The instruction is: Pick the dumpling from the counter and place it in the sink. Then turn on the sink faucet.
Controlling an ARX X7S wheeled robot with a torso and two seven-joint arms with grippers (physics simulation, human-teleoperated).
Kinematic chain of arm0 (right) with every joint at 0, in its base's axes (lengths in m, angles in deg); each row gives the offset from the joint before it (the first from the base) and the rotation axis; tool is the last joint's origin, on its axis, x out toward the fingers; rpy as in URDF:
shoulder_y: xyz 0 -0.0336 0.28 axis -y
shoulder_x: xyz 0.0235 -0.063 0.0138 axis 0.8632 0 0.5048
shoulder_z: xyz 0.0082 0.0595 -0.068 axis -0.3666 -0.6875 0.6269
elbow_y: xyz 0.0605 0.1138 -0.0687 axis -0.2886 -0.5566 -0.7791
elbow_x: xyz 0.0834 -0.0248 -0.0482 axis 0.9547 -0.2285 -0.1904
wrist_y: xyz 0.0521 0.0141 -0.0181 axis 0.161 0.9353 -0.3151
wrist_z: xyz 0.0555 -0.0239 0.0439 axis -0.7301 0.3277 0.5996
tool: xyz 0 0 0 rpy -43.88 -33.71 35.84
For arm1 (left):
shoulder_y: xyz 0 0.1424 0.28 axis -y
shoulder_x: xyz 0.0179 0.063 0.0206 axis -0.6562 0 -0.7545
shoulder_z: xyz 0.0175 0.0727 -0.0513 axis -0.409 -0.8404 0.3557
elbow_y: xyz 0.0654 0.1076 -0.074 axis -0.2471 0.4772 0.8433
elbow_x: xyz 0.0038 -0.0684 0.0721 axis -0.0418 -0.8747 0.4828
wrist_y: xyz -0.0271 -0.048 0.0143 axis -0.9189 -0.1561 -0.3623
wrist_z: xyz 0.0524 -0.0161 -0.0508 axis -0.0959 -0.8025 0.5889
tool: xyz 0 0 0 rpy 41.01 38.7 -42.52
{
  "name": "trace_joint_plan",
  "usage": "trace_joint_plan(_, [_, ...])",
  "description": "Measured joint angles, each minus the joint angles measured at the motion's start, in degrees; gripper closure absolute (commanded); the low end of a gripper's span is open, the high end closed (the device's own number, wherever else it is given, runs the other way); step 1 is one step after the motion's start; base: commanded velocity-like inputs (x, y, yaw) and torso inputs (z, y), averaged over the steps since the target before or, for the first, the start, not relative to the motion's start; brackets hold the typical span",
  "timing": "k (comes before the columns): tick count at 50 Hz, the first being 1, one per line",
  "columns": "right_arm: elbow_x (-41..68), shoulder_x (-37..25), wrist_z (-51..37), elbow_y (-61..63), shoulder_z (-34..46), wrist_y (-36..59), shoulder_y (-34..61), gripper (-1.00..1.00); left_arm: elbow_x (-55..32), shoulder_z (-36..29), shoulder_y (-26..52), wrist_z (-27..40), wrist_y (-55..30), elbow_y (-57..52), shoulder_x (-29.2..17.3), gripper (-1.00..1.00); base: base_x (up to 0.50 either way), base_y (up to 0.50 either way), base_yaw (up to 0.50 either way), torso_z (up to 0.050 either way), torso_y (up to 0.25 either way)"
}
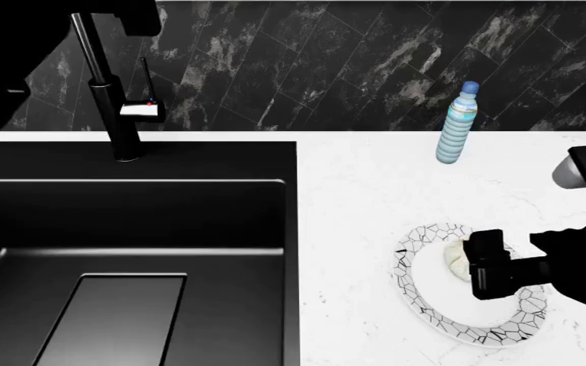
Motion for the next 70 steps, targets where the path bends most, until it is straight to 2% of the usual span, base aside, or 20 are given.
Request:
trace_joint_plan(28, [-9.02,5.08,5.98,-4.06,1.13,2.84,0.85,-1.0,-0.26,-1.08,-0.78,-0.18,1.21,0.18,-0.38,-1.0,0.0,0.0,0.0,0.0,0.0])
trace_joint_plan(70, [-22.0,7.57,15.32,-6.01,0.78,2.58,-3.33,-1.0,-0.93,-1.82,-2.13,-0.11,2.88,0.08,-1.27,-1.0,0.0,0.0,0.0,0.0,0.0])
